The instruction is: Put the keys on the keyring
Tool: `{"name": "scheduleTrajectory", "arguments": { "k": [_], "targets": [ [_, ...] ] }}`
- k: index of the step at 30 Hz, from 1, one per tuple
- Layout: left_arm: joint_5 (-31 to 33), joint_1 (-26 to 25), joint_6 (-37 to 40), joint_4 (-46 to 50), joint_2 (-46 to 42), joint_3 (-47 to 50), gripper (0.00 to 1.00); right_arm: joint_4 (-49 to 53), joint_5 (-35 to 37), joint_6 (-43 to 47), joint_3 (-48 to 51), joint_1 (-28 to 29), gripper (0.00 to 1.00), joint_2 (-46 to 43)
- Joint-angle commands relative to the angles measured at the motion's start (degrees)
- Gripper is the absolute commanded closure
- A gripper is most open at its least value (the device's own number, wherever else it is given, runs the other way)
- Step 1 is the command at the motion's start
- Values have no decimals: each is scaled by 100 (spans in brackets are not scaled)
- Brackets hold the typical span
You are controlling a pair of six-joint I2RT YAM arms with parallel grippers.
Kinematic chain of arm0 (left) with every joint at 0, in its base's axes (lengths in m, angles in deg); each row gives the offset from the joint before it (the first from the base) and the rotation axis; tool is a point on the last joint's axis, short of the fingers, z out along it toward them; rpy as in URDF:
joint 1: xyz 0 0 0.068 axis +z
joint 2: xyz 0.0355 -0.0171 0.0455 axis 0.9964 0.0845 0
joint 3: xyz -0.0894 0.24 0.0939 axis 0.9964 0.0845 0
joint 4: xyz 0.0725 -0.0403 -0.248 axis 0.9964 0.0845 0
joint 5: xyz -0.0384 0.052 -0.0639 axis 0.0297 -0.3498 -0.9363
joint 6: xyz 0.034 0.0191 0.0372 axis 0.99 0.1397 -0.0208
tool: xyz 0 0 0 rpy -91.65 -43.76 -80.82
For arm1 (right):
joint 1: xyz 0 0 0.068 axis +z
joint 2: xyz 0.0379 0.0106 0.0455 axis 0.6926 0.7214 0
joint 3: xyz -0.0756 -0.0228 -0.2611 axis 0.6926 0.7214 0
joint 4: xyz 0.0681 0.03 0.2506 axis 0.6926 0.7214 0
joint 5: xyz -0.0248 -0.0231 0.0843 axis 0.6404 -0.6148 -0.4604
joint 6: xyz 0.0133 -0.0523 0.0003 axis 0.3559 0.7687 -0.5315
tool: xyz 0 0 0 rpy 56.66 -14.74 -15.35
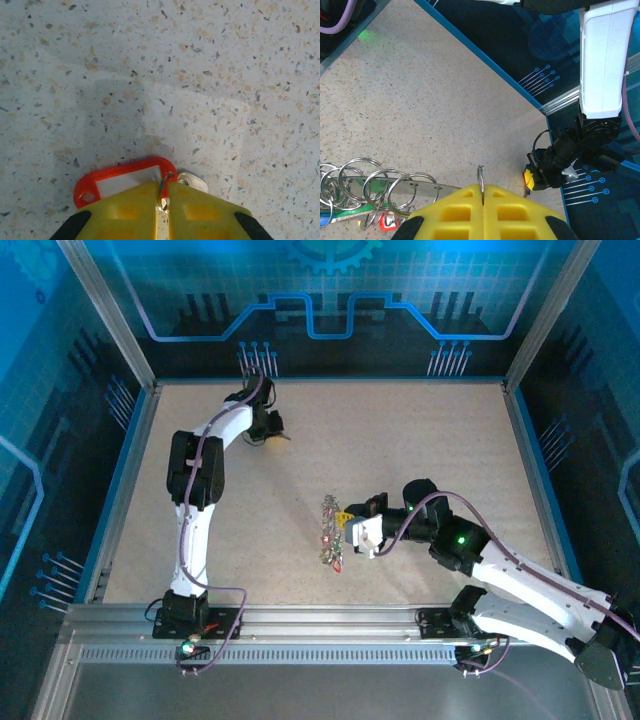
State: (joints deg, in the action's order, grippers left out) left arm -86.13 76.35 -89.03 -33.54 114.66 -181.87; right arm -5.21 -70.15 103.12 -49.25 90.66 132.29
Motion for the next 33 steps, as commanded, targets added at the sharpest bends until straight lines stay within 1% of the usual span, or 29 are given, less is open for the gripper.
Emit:
{"name": "scheduleTrajectory", "arguments": {
  "k": [1,3,5,7,9,12,15,18,21,25,28,31,33],
  "targets": [
    [56,-75,170,174,135,-178,86,-187,-128,-79,-193,-25,100,-30],
    [58,-94,205,182,134,-195,87,-191,-139,-79,-191,-31,100,-20],
    [63,-107,236,196,135,-202,90,-200,-140,-79,-189,-35,100,-18],
    [93,-114,283,223,126,-210,96,-200,-136,-87,-191,-37,100,-20],
    [26,-122,376,313,79,-245,97,-207,-127,-109,-188,-42,100,-20],
    [-478,-122,684,513,-141,-254,99,-206,-71,-196,-221,-65,100,5],
    [-1008,-122,1016,400,-654,86,100,-280,-16,-375,-234,-109,100,56],
    [-1247,-131,1311,155,-1299,567,100,-431,-37,-608,-227,-194,100,76],
    [-2070,-169,1932,-489,-2112,1430,100,-564,-173,-900,-232,-318,100,98],
    [-2933,-266,2596,-1997,-3399,3045,100,-704,-285,-1244,-240,-458,100,154],
    [-3573,-362,3101,-3009,-4214,4067,100,-706,-379,-1450,-291,-533,100,214],
    [-4219,-495,3703,-3563,-4812,4723,100,-708,-554,-1561,-337,-584,100,278],
    [-4368,-625,3978,-3672,-5110,4954,100,-814,-725,-1655,-323,-626,100,278]
  ]
}}
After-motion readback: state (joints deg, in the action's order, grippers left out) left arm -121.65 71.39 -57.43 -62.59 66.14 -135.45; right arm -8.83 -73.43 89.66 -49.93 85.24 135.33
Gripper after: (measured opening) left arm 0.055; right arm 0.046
